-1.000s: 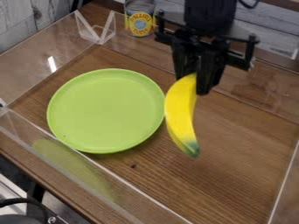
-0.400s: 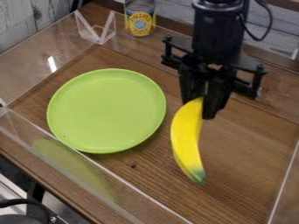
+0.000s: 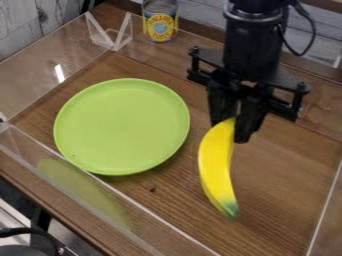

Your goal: Remove the banana from inside the green plate and put it on the table

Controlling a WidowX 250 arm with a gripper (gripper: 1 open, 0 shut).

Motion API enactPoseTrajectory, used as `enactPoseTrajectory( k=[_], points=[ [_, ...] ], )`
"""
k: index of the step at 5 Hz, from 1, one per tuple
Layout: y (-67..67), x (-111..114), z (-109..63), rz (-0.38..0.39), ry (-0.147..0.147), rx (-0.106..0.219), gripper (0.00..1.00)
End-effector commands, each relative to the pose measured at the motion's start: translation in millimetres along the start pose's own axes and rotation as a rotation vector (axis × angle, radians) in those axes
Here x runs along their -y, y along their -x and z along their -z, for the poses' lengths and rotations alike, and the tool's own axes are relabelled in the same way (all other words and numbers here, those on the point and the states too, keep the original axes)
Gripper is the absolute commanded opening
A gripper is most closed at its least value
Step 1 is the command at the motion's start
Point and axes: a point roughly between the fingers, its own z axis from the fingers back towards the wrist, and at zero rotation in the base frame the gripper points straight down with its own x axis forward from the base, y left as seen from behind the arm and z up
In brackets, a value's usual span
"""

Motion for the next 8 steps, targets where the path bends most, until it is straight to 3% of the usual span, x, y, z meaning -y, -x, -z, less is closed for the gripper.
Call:
enactPoseTrajectory(
  k=[1,8],
  points=[
    [-0.1,5.7,-8.1,0.011,0.013,0.038,0.0],
    [4.6,14.1,-10.7,0.03,0.025,0.024,0.0]
  ],
)
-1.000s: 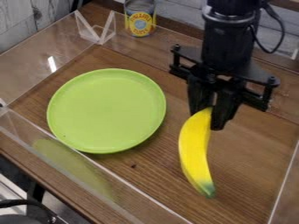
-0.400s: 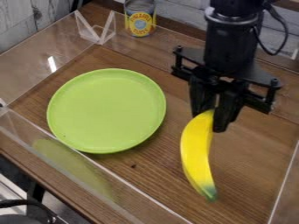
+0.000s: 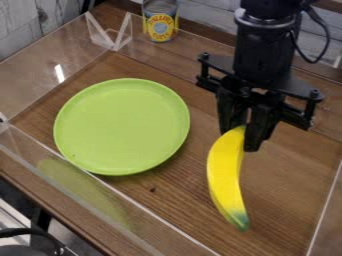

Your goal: Remove the banana from inside the green plate and put it on the table

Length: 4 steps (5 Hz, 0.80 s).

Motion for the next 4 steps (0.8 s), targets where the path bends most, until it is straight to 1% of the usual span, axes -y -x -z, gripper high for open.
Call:
enactPoseTrajectory(
  k=[1,4],
  points=[
    [0.1,4.9,-11.5,0.012,0.012,0.043,0.0],
    [1.1,4.7,-12.0,0.009,0.014,0.034,0.0]
  ],
)
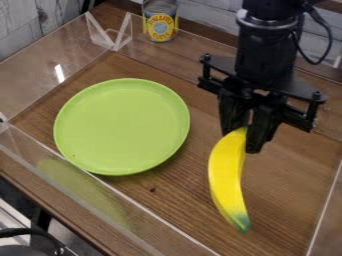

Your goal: Remove the banana from inside the green plate and put it on the table

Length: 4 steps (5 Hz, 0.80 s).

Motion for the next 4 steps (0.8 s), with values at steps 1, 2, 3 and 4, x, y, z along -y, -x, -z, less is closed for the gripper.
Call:
enactPoseTrajectory(
  k=[1,2,3,4],
  points=[
    [-1.4,3.0,-12.4,0.003,0.014,0.047,0.0],
    [-1.0,2.9,-12.6,0.002,0.014,0.044,0.0],
    [-0.7,2.6,-12.8,0.001,0.015,0.041,0.0],
    [-0.3,2.4,-13.1,-0.001,0.015,0.038,0.0]
  ],
)
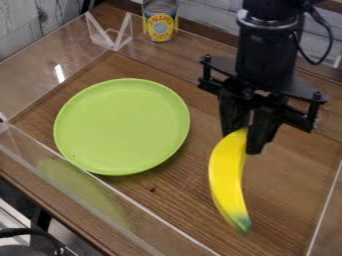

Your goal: Remove the banana from inside the green plate and put it on the table

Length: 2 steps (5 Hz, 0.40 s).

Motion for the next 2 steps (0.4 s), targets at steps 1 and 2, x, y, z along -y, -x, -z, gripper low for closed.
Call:
enactPoseTrajectory(
  k=[1,2],
  points=[
    [-2.7,2.0,-13.9,-0.001,0.014,0.053,0.0],
    [-2.5,1.7,-14.3,-0.003,0.015,0.05,0.0]
  ],
)
